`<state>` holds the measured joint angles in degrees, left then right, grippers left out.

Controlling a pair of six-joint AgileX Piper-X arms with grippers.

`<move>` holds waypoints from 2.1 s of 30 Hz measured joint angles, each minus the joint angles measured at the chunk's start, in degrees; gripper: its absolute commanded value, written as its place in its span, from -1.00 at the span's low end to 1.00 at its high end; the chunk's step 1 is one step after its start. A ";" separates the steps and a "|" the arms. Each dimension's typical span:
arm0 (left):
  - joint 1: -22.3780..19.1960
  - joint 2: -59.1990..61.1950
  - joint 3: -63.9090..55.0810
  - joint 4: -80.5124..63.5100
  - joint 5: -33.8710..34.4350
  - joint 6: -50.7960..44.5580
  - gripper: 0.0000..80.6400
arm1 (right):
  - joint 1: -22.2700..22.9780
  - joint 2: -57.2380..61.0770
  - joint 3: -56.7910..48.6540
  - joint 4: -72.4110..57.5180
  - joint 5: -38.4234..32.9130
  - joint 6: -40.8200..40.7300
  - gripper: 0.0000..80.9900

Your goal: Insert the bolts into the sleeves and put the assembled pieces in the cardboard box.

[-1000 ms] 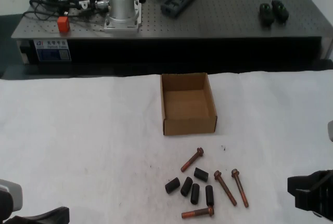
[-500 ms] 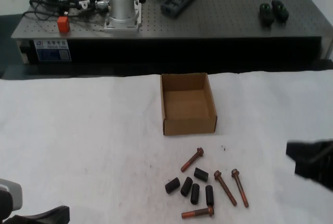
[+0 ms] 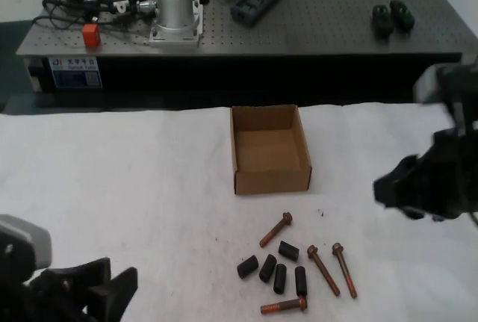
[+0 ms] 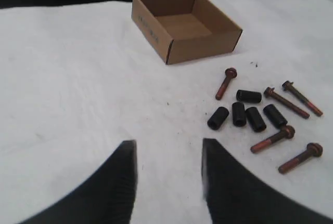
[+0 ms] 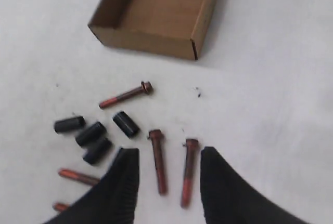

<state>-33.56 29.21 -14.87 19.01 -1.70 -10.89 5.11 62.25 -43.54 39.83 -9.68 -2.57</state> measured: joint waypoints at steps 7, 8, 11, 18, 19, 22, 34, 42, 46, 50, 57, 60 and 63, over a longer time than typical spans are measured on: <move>0.00 14.13 -6.61 -0.08 0.76 6.86 -0.16 | 7.02 17.58 -6.49 5.39 8.35 -1.61 -0.27; 0.00 15.59 -7.76 -0.08 0.76 7.75 -0.16 | 7.47 19.47 -8.24 5.84 9.68 -1.76 -0.27; 0.00 20.67 -11.56 -0.08 0.88 10.10 -0.16 | 8.51 27.27 -11.36 7.17 11.26 -1.90 -0.27; 0.00 28.82 -15.38 -0.08 0.88 12.37 -0.16 | 8.55 37.99 -14.21 7.91 12.90 -1.99 -0.27; 0.00 29.36 -15.56 -0.08 0.88 12.83 -0.16 | 8.55 39.20 -14.21 7.95 12.91 -1.99 -0.27; 0.00 30.22 -15.84 -0.23 0.88 14.16 -0.16 | 8.55 40.07 -14.42 7.83 12.91 -1.68 -0.27; 0.00 38.09 -18.94 0.06 2.49 19.28 -0.16 | 8.55 40.20 -13.49 6.10 12.61 -1.31 -0.97; 0.00 48.71 -29.15 2.50 5.15 22.60 -0.16 | 8.55 37.69 -10.54 3.01 12.61 -1.31 -0.97; 0.00 56.35 -37.15 7.02 8.05 23.98 -0.16 | 8.55 34.28 -7.72 1.00 12.61 -1.31 -0.97; 0.00 63.92 -45.09 15.38 10.36 25.33 -0.17 | 7.64 28.41 -5.33 0.87 12.06 -1.31 -0.97; -3.65 76.53 -59.34 29.74 11.28 30.33 -0.17 | 5.07 17.92 -3.49 3.06 11.77 -1.26 -0.97; -5.49 80.08 -63.04 32.32 11.11 31.39 -0.17 | 3.48 14.60 -2.96 4.67 11.77 -1.16 -0.97; -6.55 83.57 -65.84 34.75 10.74 32.06 -0.17 | 2.35 12.10 -2.47 5.38 11.77 -1.17 -0.97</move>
<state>-40.11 112.77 -80.70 53.76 9.04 21.18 7.46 74.35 -46.01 45.21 2.09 -3.74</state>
